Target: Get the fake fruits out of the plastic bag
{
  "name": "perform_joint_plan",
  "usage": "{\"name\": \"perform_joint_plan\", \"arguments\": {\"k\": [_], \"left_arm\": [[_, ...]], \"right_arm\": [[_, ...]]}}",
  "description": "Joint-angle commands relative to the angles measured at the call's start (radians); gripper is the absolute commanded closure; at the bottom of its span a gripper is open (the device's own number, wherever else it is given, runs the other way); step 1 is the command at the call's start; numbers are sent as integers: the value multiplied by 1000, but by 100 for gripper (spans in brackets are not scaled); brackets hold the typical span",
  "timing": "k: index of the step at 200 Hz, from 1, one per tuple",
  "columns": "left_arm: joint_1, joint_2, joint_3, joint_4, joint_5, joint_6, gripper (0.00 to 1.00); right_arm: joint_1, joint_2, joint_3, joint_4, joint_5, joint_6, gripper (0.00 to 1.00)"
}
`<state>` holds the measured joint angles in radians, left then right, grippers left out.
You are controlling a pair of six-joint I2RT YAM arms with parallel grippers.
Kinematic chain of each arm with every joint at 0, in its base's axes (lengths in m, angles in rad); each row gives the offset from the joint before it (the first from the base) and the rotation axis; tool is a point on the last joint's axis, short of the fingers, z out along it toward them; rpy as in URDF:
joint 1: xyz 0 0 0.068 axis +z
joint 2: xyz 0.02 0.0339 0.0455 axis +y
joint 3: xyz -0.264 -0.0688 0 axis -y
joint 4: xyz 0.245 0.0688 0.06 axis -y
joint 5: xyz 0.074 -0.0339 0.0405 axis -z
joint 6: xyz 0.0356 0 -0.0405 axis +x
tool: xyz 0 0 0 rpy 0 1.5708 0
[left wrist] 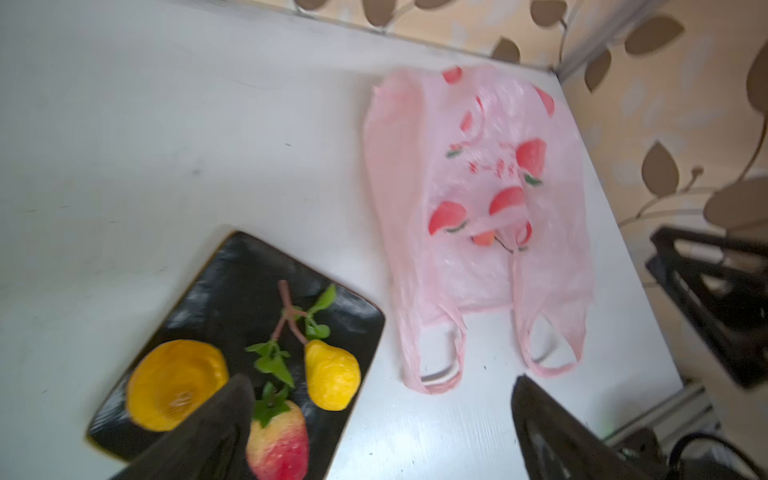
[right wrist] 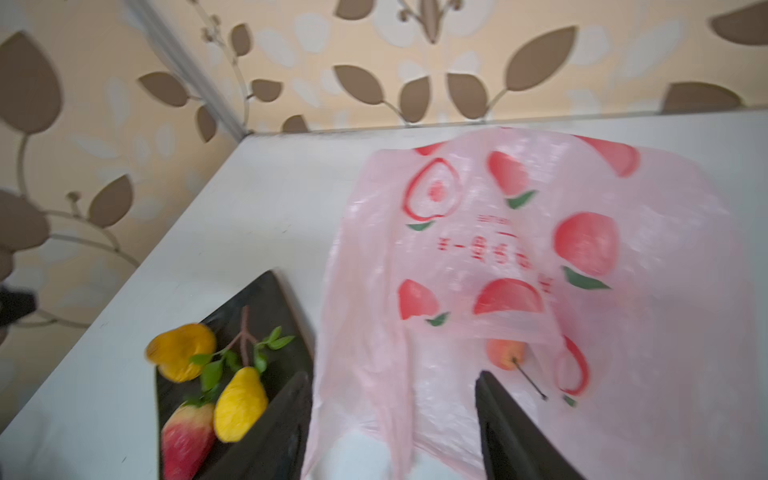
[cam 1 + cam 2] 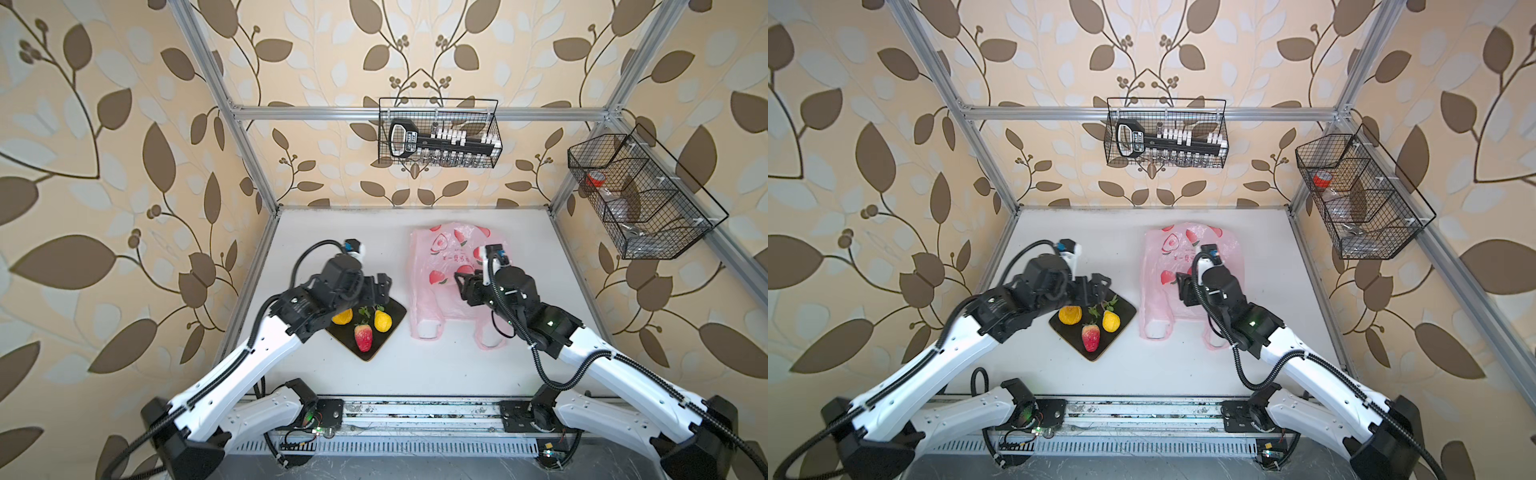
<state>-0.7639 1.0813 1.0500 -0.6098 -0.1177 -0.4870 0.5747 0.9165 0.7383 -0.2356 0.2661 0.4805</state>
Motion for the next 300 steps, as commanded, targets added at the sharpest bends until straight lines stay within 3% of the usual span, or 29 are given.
{"name": "perform_joint_plan", "arguments": {"k": [1,18,35,64,119,156,223,259,300], "left_arm": [[-153,105,36,52,-139,38,5],[-292,208,45,65,-199,34,5],[-403,340,102,10,-243,45,5],[-479,566,252,-141,-304,111,6],[-478,797,391,-214,-283,269,20],[-438,857,394,-196,-251,283,32],[-402,964,424,-173,-227,315,44],[-378,983,416,-157,-174,313,62],[-374,931,415,-147,-186,304,94]], "right_arm": [[-114,-77,-59,-92,-58,110,37],[-210,-125,-96,-145,-80,130,37],[-242,-177,-115,-190,-61,133,37],[-245,-278,-119,-247,12,132,37],[-244,-340,-94,-307,12,138,37],[-244,-364,-88,-326,9,141,37],[-243,-369,-90,-332,-4,144,37],[-244,-377,-88,-332,4,141,37],[-244,-369,-96,-334,-3,135,37]]}}
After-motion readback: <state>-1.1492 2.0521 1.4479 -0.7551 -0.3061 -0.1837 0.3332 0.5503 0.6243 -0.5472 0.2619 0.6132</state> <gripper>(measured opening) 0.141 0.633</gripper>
